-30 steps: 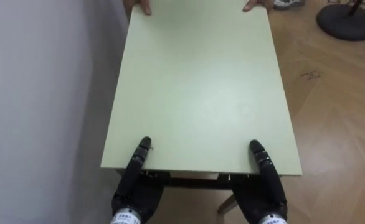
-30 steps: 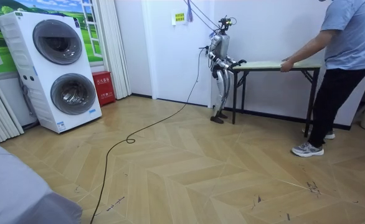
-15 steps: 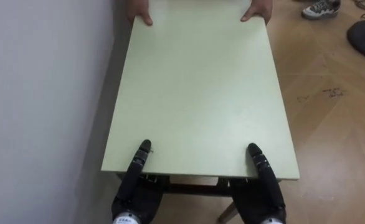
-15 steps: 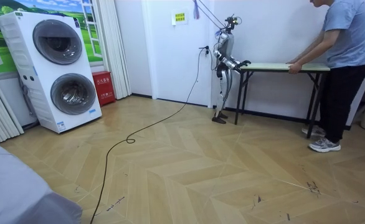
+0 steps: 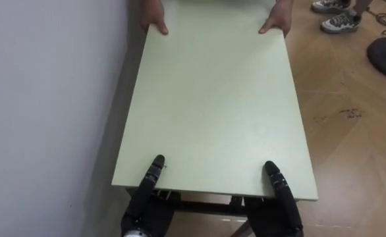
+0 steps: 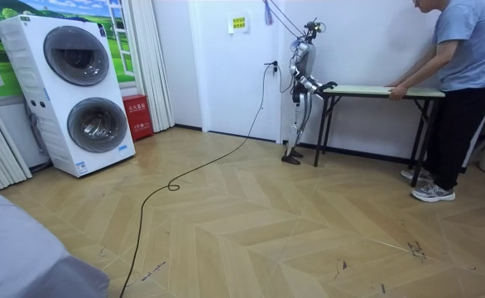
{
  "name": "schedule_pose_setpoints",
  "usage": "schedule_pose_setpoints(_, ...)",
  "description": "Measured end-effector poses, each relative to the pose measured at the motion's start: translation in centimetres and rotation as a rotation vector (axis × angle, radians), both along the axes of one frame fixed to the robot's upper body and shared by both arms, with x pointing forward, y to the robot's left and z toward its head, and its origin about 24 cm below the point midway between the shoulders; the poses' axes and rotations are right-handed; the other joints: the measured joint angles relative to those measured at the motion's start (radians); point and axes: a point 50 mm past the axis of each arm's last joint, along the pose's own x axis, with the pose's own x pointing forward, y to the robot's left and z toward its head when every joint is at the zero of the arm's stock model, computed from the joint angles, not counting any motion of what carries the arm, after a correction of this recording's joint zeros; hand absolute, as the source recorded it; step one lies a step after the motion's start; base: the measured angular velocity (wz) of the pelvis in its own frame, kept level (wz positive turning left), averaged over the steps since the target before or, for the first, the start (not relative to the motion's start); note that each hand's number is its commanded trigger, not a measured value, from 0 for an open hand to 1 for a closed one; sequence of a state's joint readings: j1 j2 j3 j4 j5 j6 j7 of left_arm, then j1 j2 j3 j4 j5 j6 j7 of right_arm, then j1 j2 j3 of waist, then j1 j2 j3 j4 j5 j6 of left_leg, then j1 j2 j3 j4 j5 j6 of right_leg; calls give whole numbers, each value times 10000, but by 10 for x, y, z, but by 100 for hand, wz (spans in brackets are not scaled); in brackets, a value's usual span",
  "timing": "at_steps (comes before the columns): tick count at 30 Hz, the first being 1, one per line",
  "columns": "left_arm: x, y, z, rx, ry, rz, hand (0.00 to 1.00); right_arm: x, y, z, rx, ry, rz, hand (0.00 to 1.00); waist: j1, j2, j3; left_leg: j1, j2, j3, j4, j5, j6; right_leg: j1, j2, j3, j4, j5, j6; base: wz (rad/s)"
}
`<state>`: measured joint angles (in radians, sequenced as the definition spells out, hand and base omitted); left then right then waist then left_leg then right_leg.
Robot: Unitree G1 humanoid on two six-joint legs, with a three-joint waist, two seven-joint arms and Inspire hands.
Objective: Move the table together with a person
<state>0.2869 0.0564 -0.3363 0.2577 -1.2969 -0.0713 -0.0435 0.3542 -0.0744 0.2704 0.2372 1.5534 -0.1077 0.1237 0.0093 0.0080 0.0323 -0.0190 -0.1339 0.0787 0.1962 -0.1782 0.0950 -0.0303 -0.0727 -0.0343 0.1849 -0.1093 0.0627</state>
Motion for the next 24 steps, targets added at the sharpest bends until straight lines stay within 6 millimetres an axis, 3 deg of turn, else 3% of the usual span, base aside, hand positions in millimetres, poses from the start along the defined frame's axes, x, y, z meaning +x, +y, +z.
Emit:
schedule_pose_setpoints(4, 5, 2, -6, 58, 139, -192, 100, 4, 1, -4, -113, 97, -44, 100, 4, 64, -67, 145, 36, 41, -186, -100, -169, 32, 34, 27, 9, -15, 22, 9)
schedule_pose_setpoints(5, 6, 3, -9, 87, 193, -227, 100, 5, 3, -6, -100, 173, -68, 100, 4, 68, -128, 189, 51, 43, -256, -119, -199, 40, 47, 22, 16, -15, 21, 6)
schedule_pose_setpoints(7, 5, 6, -13, 108, 375, -210, 100, 7, 3, -9, -108, 282, 37, 100, 5, 68, -139, 256, 74, 42, -294, -122, -200, 117, 77, -3, 31, -12, 16, -2)
schedule_pose_setpoints(9, 5, 9, -16, 310, 345, -327, 90, 8, 5, -10, -81, 329, 90, 100, 5, 68, -159, 281, 101, 43, -294, -124, -192, 142, 116, 8, 39, -6, 8, -2)
schedule_pose_setpoints(10, 5, 9, -16, 356, 317, -344, 84, 9, 6, -11, -70, 345, 117, 90, 5, 65, -161, 293, 113, 44, -293, -123, -189, 156, 131, 9, 42, -5, 6, 0)
schedule_pose_setpoints(11, 4, 11, -18, 398, 295, -348, 69, 8, 7, -11, -37, 373, 132, 47, 5, 63, -166, 300, 142, 45, -291, -117, -178, 182, 161, 2, 45, -2, 2, 0)
schedule_pose_setpoints(12, 4, 12, -18, 445, 223, -371, 65, 8, 8, -11, -10, 380, 155, 11, 7, 61, -169, 303, 169, 45, -294, -90, -119, 180, 190, -1, 53, -2, 1, 0)
schedule_pose_setpoints(13, 4, 14, -19, 522, 129, -399, 51, 8, 10, -11, 16, 355, 209, 0, 9, 52, -174, 295, 190, 45, -297, -54, -36, 190, 219, -3, 55, -2, 1, -4)
schedule_pose_setpoints(14, 4, 15, -19, 610, 65, -449, 5, 8, 10, -11, 29, 327, 233, 0, 8, 51, -174, 293, 199, 45, -291, -30, 29, 186, 232, -3, 55, -2, 1, 0)
schedule_pose_setpoints(15, 2, 16, -20, 819, -48, -641, 0, 7, 10, -11, 59, 251, 272, 0, 7, 60, -168, 287, 218, 43, -298, 19, 224, 178, 250, -5, 47, -9, -8, 3)
schedule_pose_setpoints(16, 2, 17, -21, 999, -123, -784, 0, 6, 10, -12, 82, 198, 310, 0, 8, 63, -167, 285, 225, 43, -298, 34, 329, 175, 260, -5, 48, -23, -29, 4)
schedule_pose_setpoints(18, 4, 21, -22, 2083, -438, -1569, 0, 4, 8, -15, -365, -133, 878, 0, 30, 110, -168, 280, 269, 47, -296, 55, 762, 170, 322, -38, 50, -50, -70, -2)
schedule_pose_setpoints(24, 6, 26, -27, 3412, -537, -2696, 0, 0, 1, -18, -1236, -383, 1789, 0, 184, 96, -180, 266, 315, 51, -302, 43, 781, 117, 341, -243, 56, -49, -73, -1)
